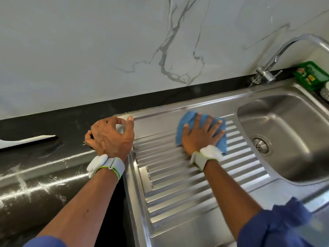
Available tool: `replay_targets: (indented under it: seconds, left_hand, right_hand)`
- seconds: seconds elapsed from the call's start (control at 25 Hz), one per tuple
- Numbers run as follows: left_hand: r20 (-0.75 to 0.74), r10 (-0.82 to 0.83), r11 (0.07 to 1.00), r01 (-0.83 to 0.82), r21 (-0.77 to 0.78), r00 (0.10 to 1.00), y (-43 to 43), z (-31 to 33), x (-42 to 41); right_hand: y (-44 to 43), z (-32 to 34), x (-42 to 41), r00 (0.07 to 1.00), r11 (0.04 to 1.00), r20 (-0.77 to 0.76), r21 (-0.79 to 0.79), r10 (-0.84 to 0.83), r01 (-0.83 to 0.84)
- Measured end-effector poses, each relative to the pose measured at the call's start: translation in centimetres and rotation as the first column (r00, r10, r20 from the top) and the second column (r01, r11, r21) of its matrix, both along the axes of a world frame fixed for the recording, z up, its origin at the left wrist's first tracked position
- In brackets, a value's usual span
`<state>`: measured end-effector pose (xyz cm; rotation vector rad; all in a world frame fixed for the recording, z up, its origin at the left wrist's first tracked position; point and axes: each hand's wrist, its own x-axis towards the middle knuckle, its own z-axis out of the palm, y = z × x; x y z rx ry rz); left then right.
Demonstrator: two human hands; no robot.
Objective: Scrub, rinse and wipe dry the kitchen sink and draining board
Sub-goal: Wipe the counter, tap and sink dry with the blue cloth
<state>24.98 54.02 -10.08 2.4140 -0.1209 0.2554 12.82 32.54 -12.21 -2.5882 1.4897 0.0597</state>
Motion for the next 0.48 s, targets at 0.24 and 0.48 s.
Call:
replay_targets:
  seconds: [0.24, 0.48]
  left_hand:
    - [0.003, -0.036, 0.999, 0.036, 0.011, 0.999, 0.4, 0.2, -0.1]
    - [-0.001, -0.016, 1.0, 0.016, 0.016, 1.0, 0.0, 0.3, -0.1]
  right_hand:
    - [3.0, -0.1, -5.4, 0.996, 0.997, -0.029, -0.014, 0.079, -0.08]
    - [-4.7, 1.4, -0.5, 0.948, 0.946, -0.064, 0.065, -0.313, 0.317]
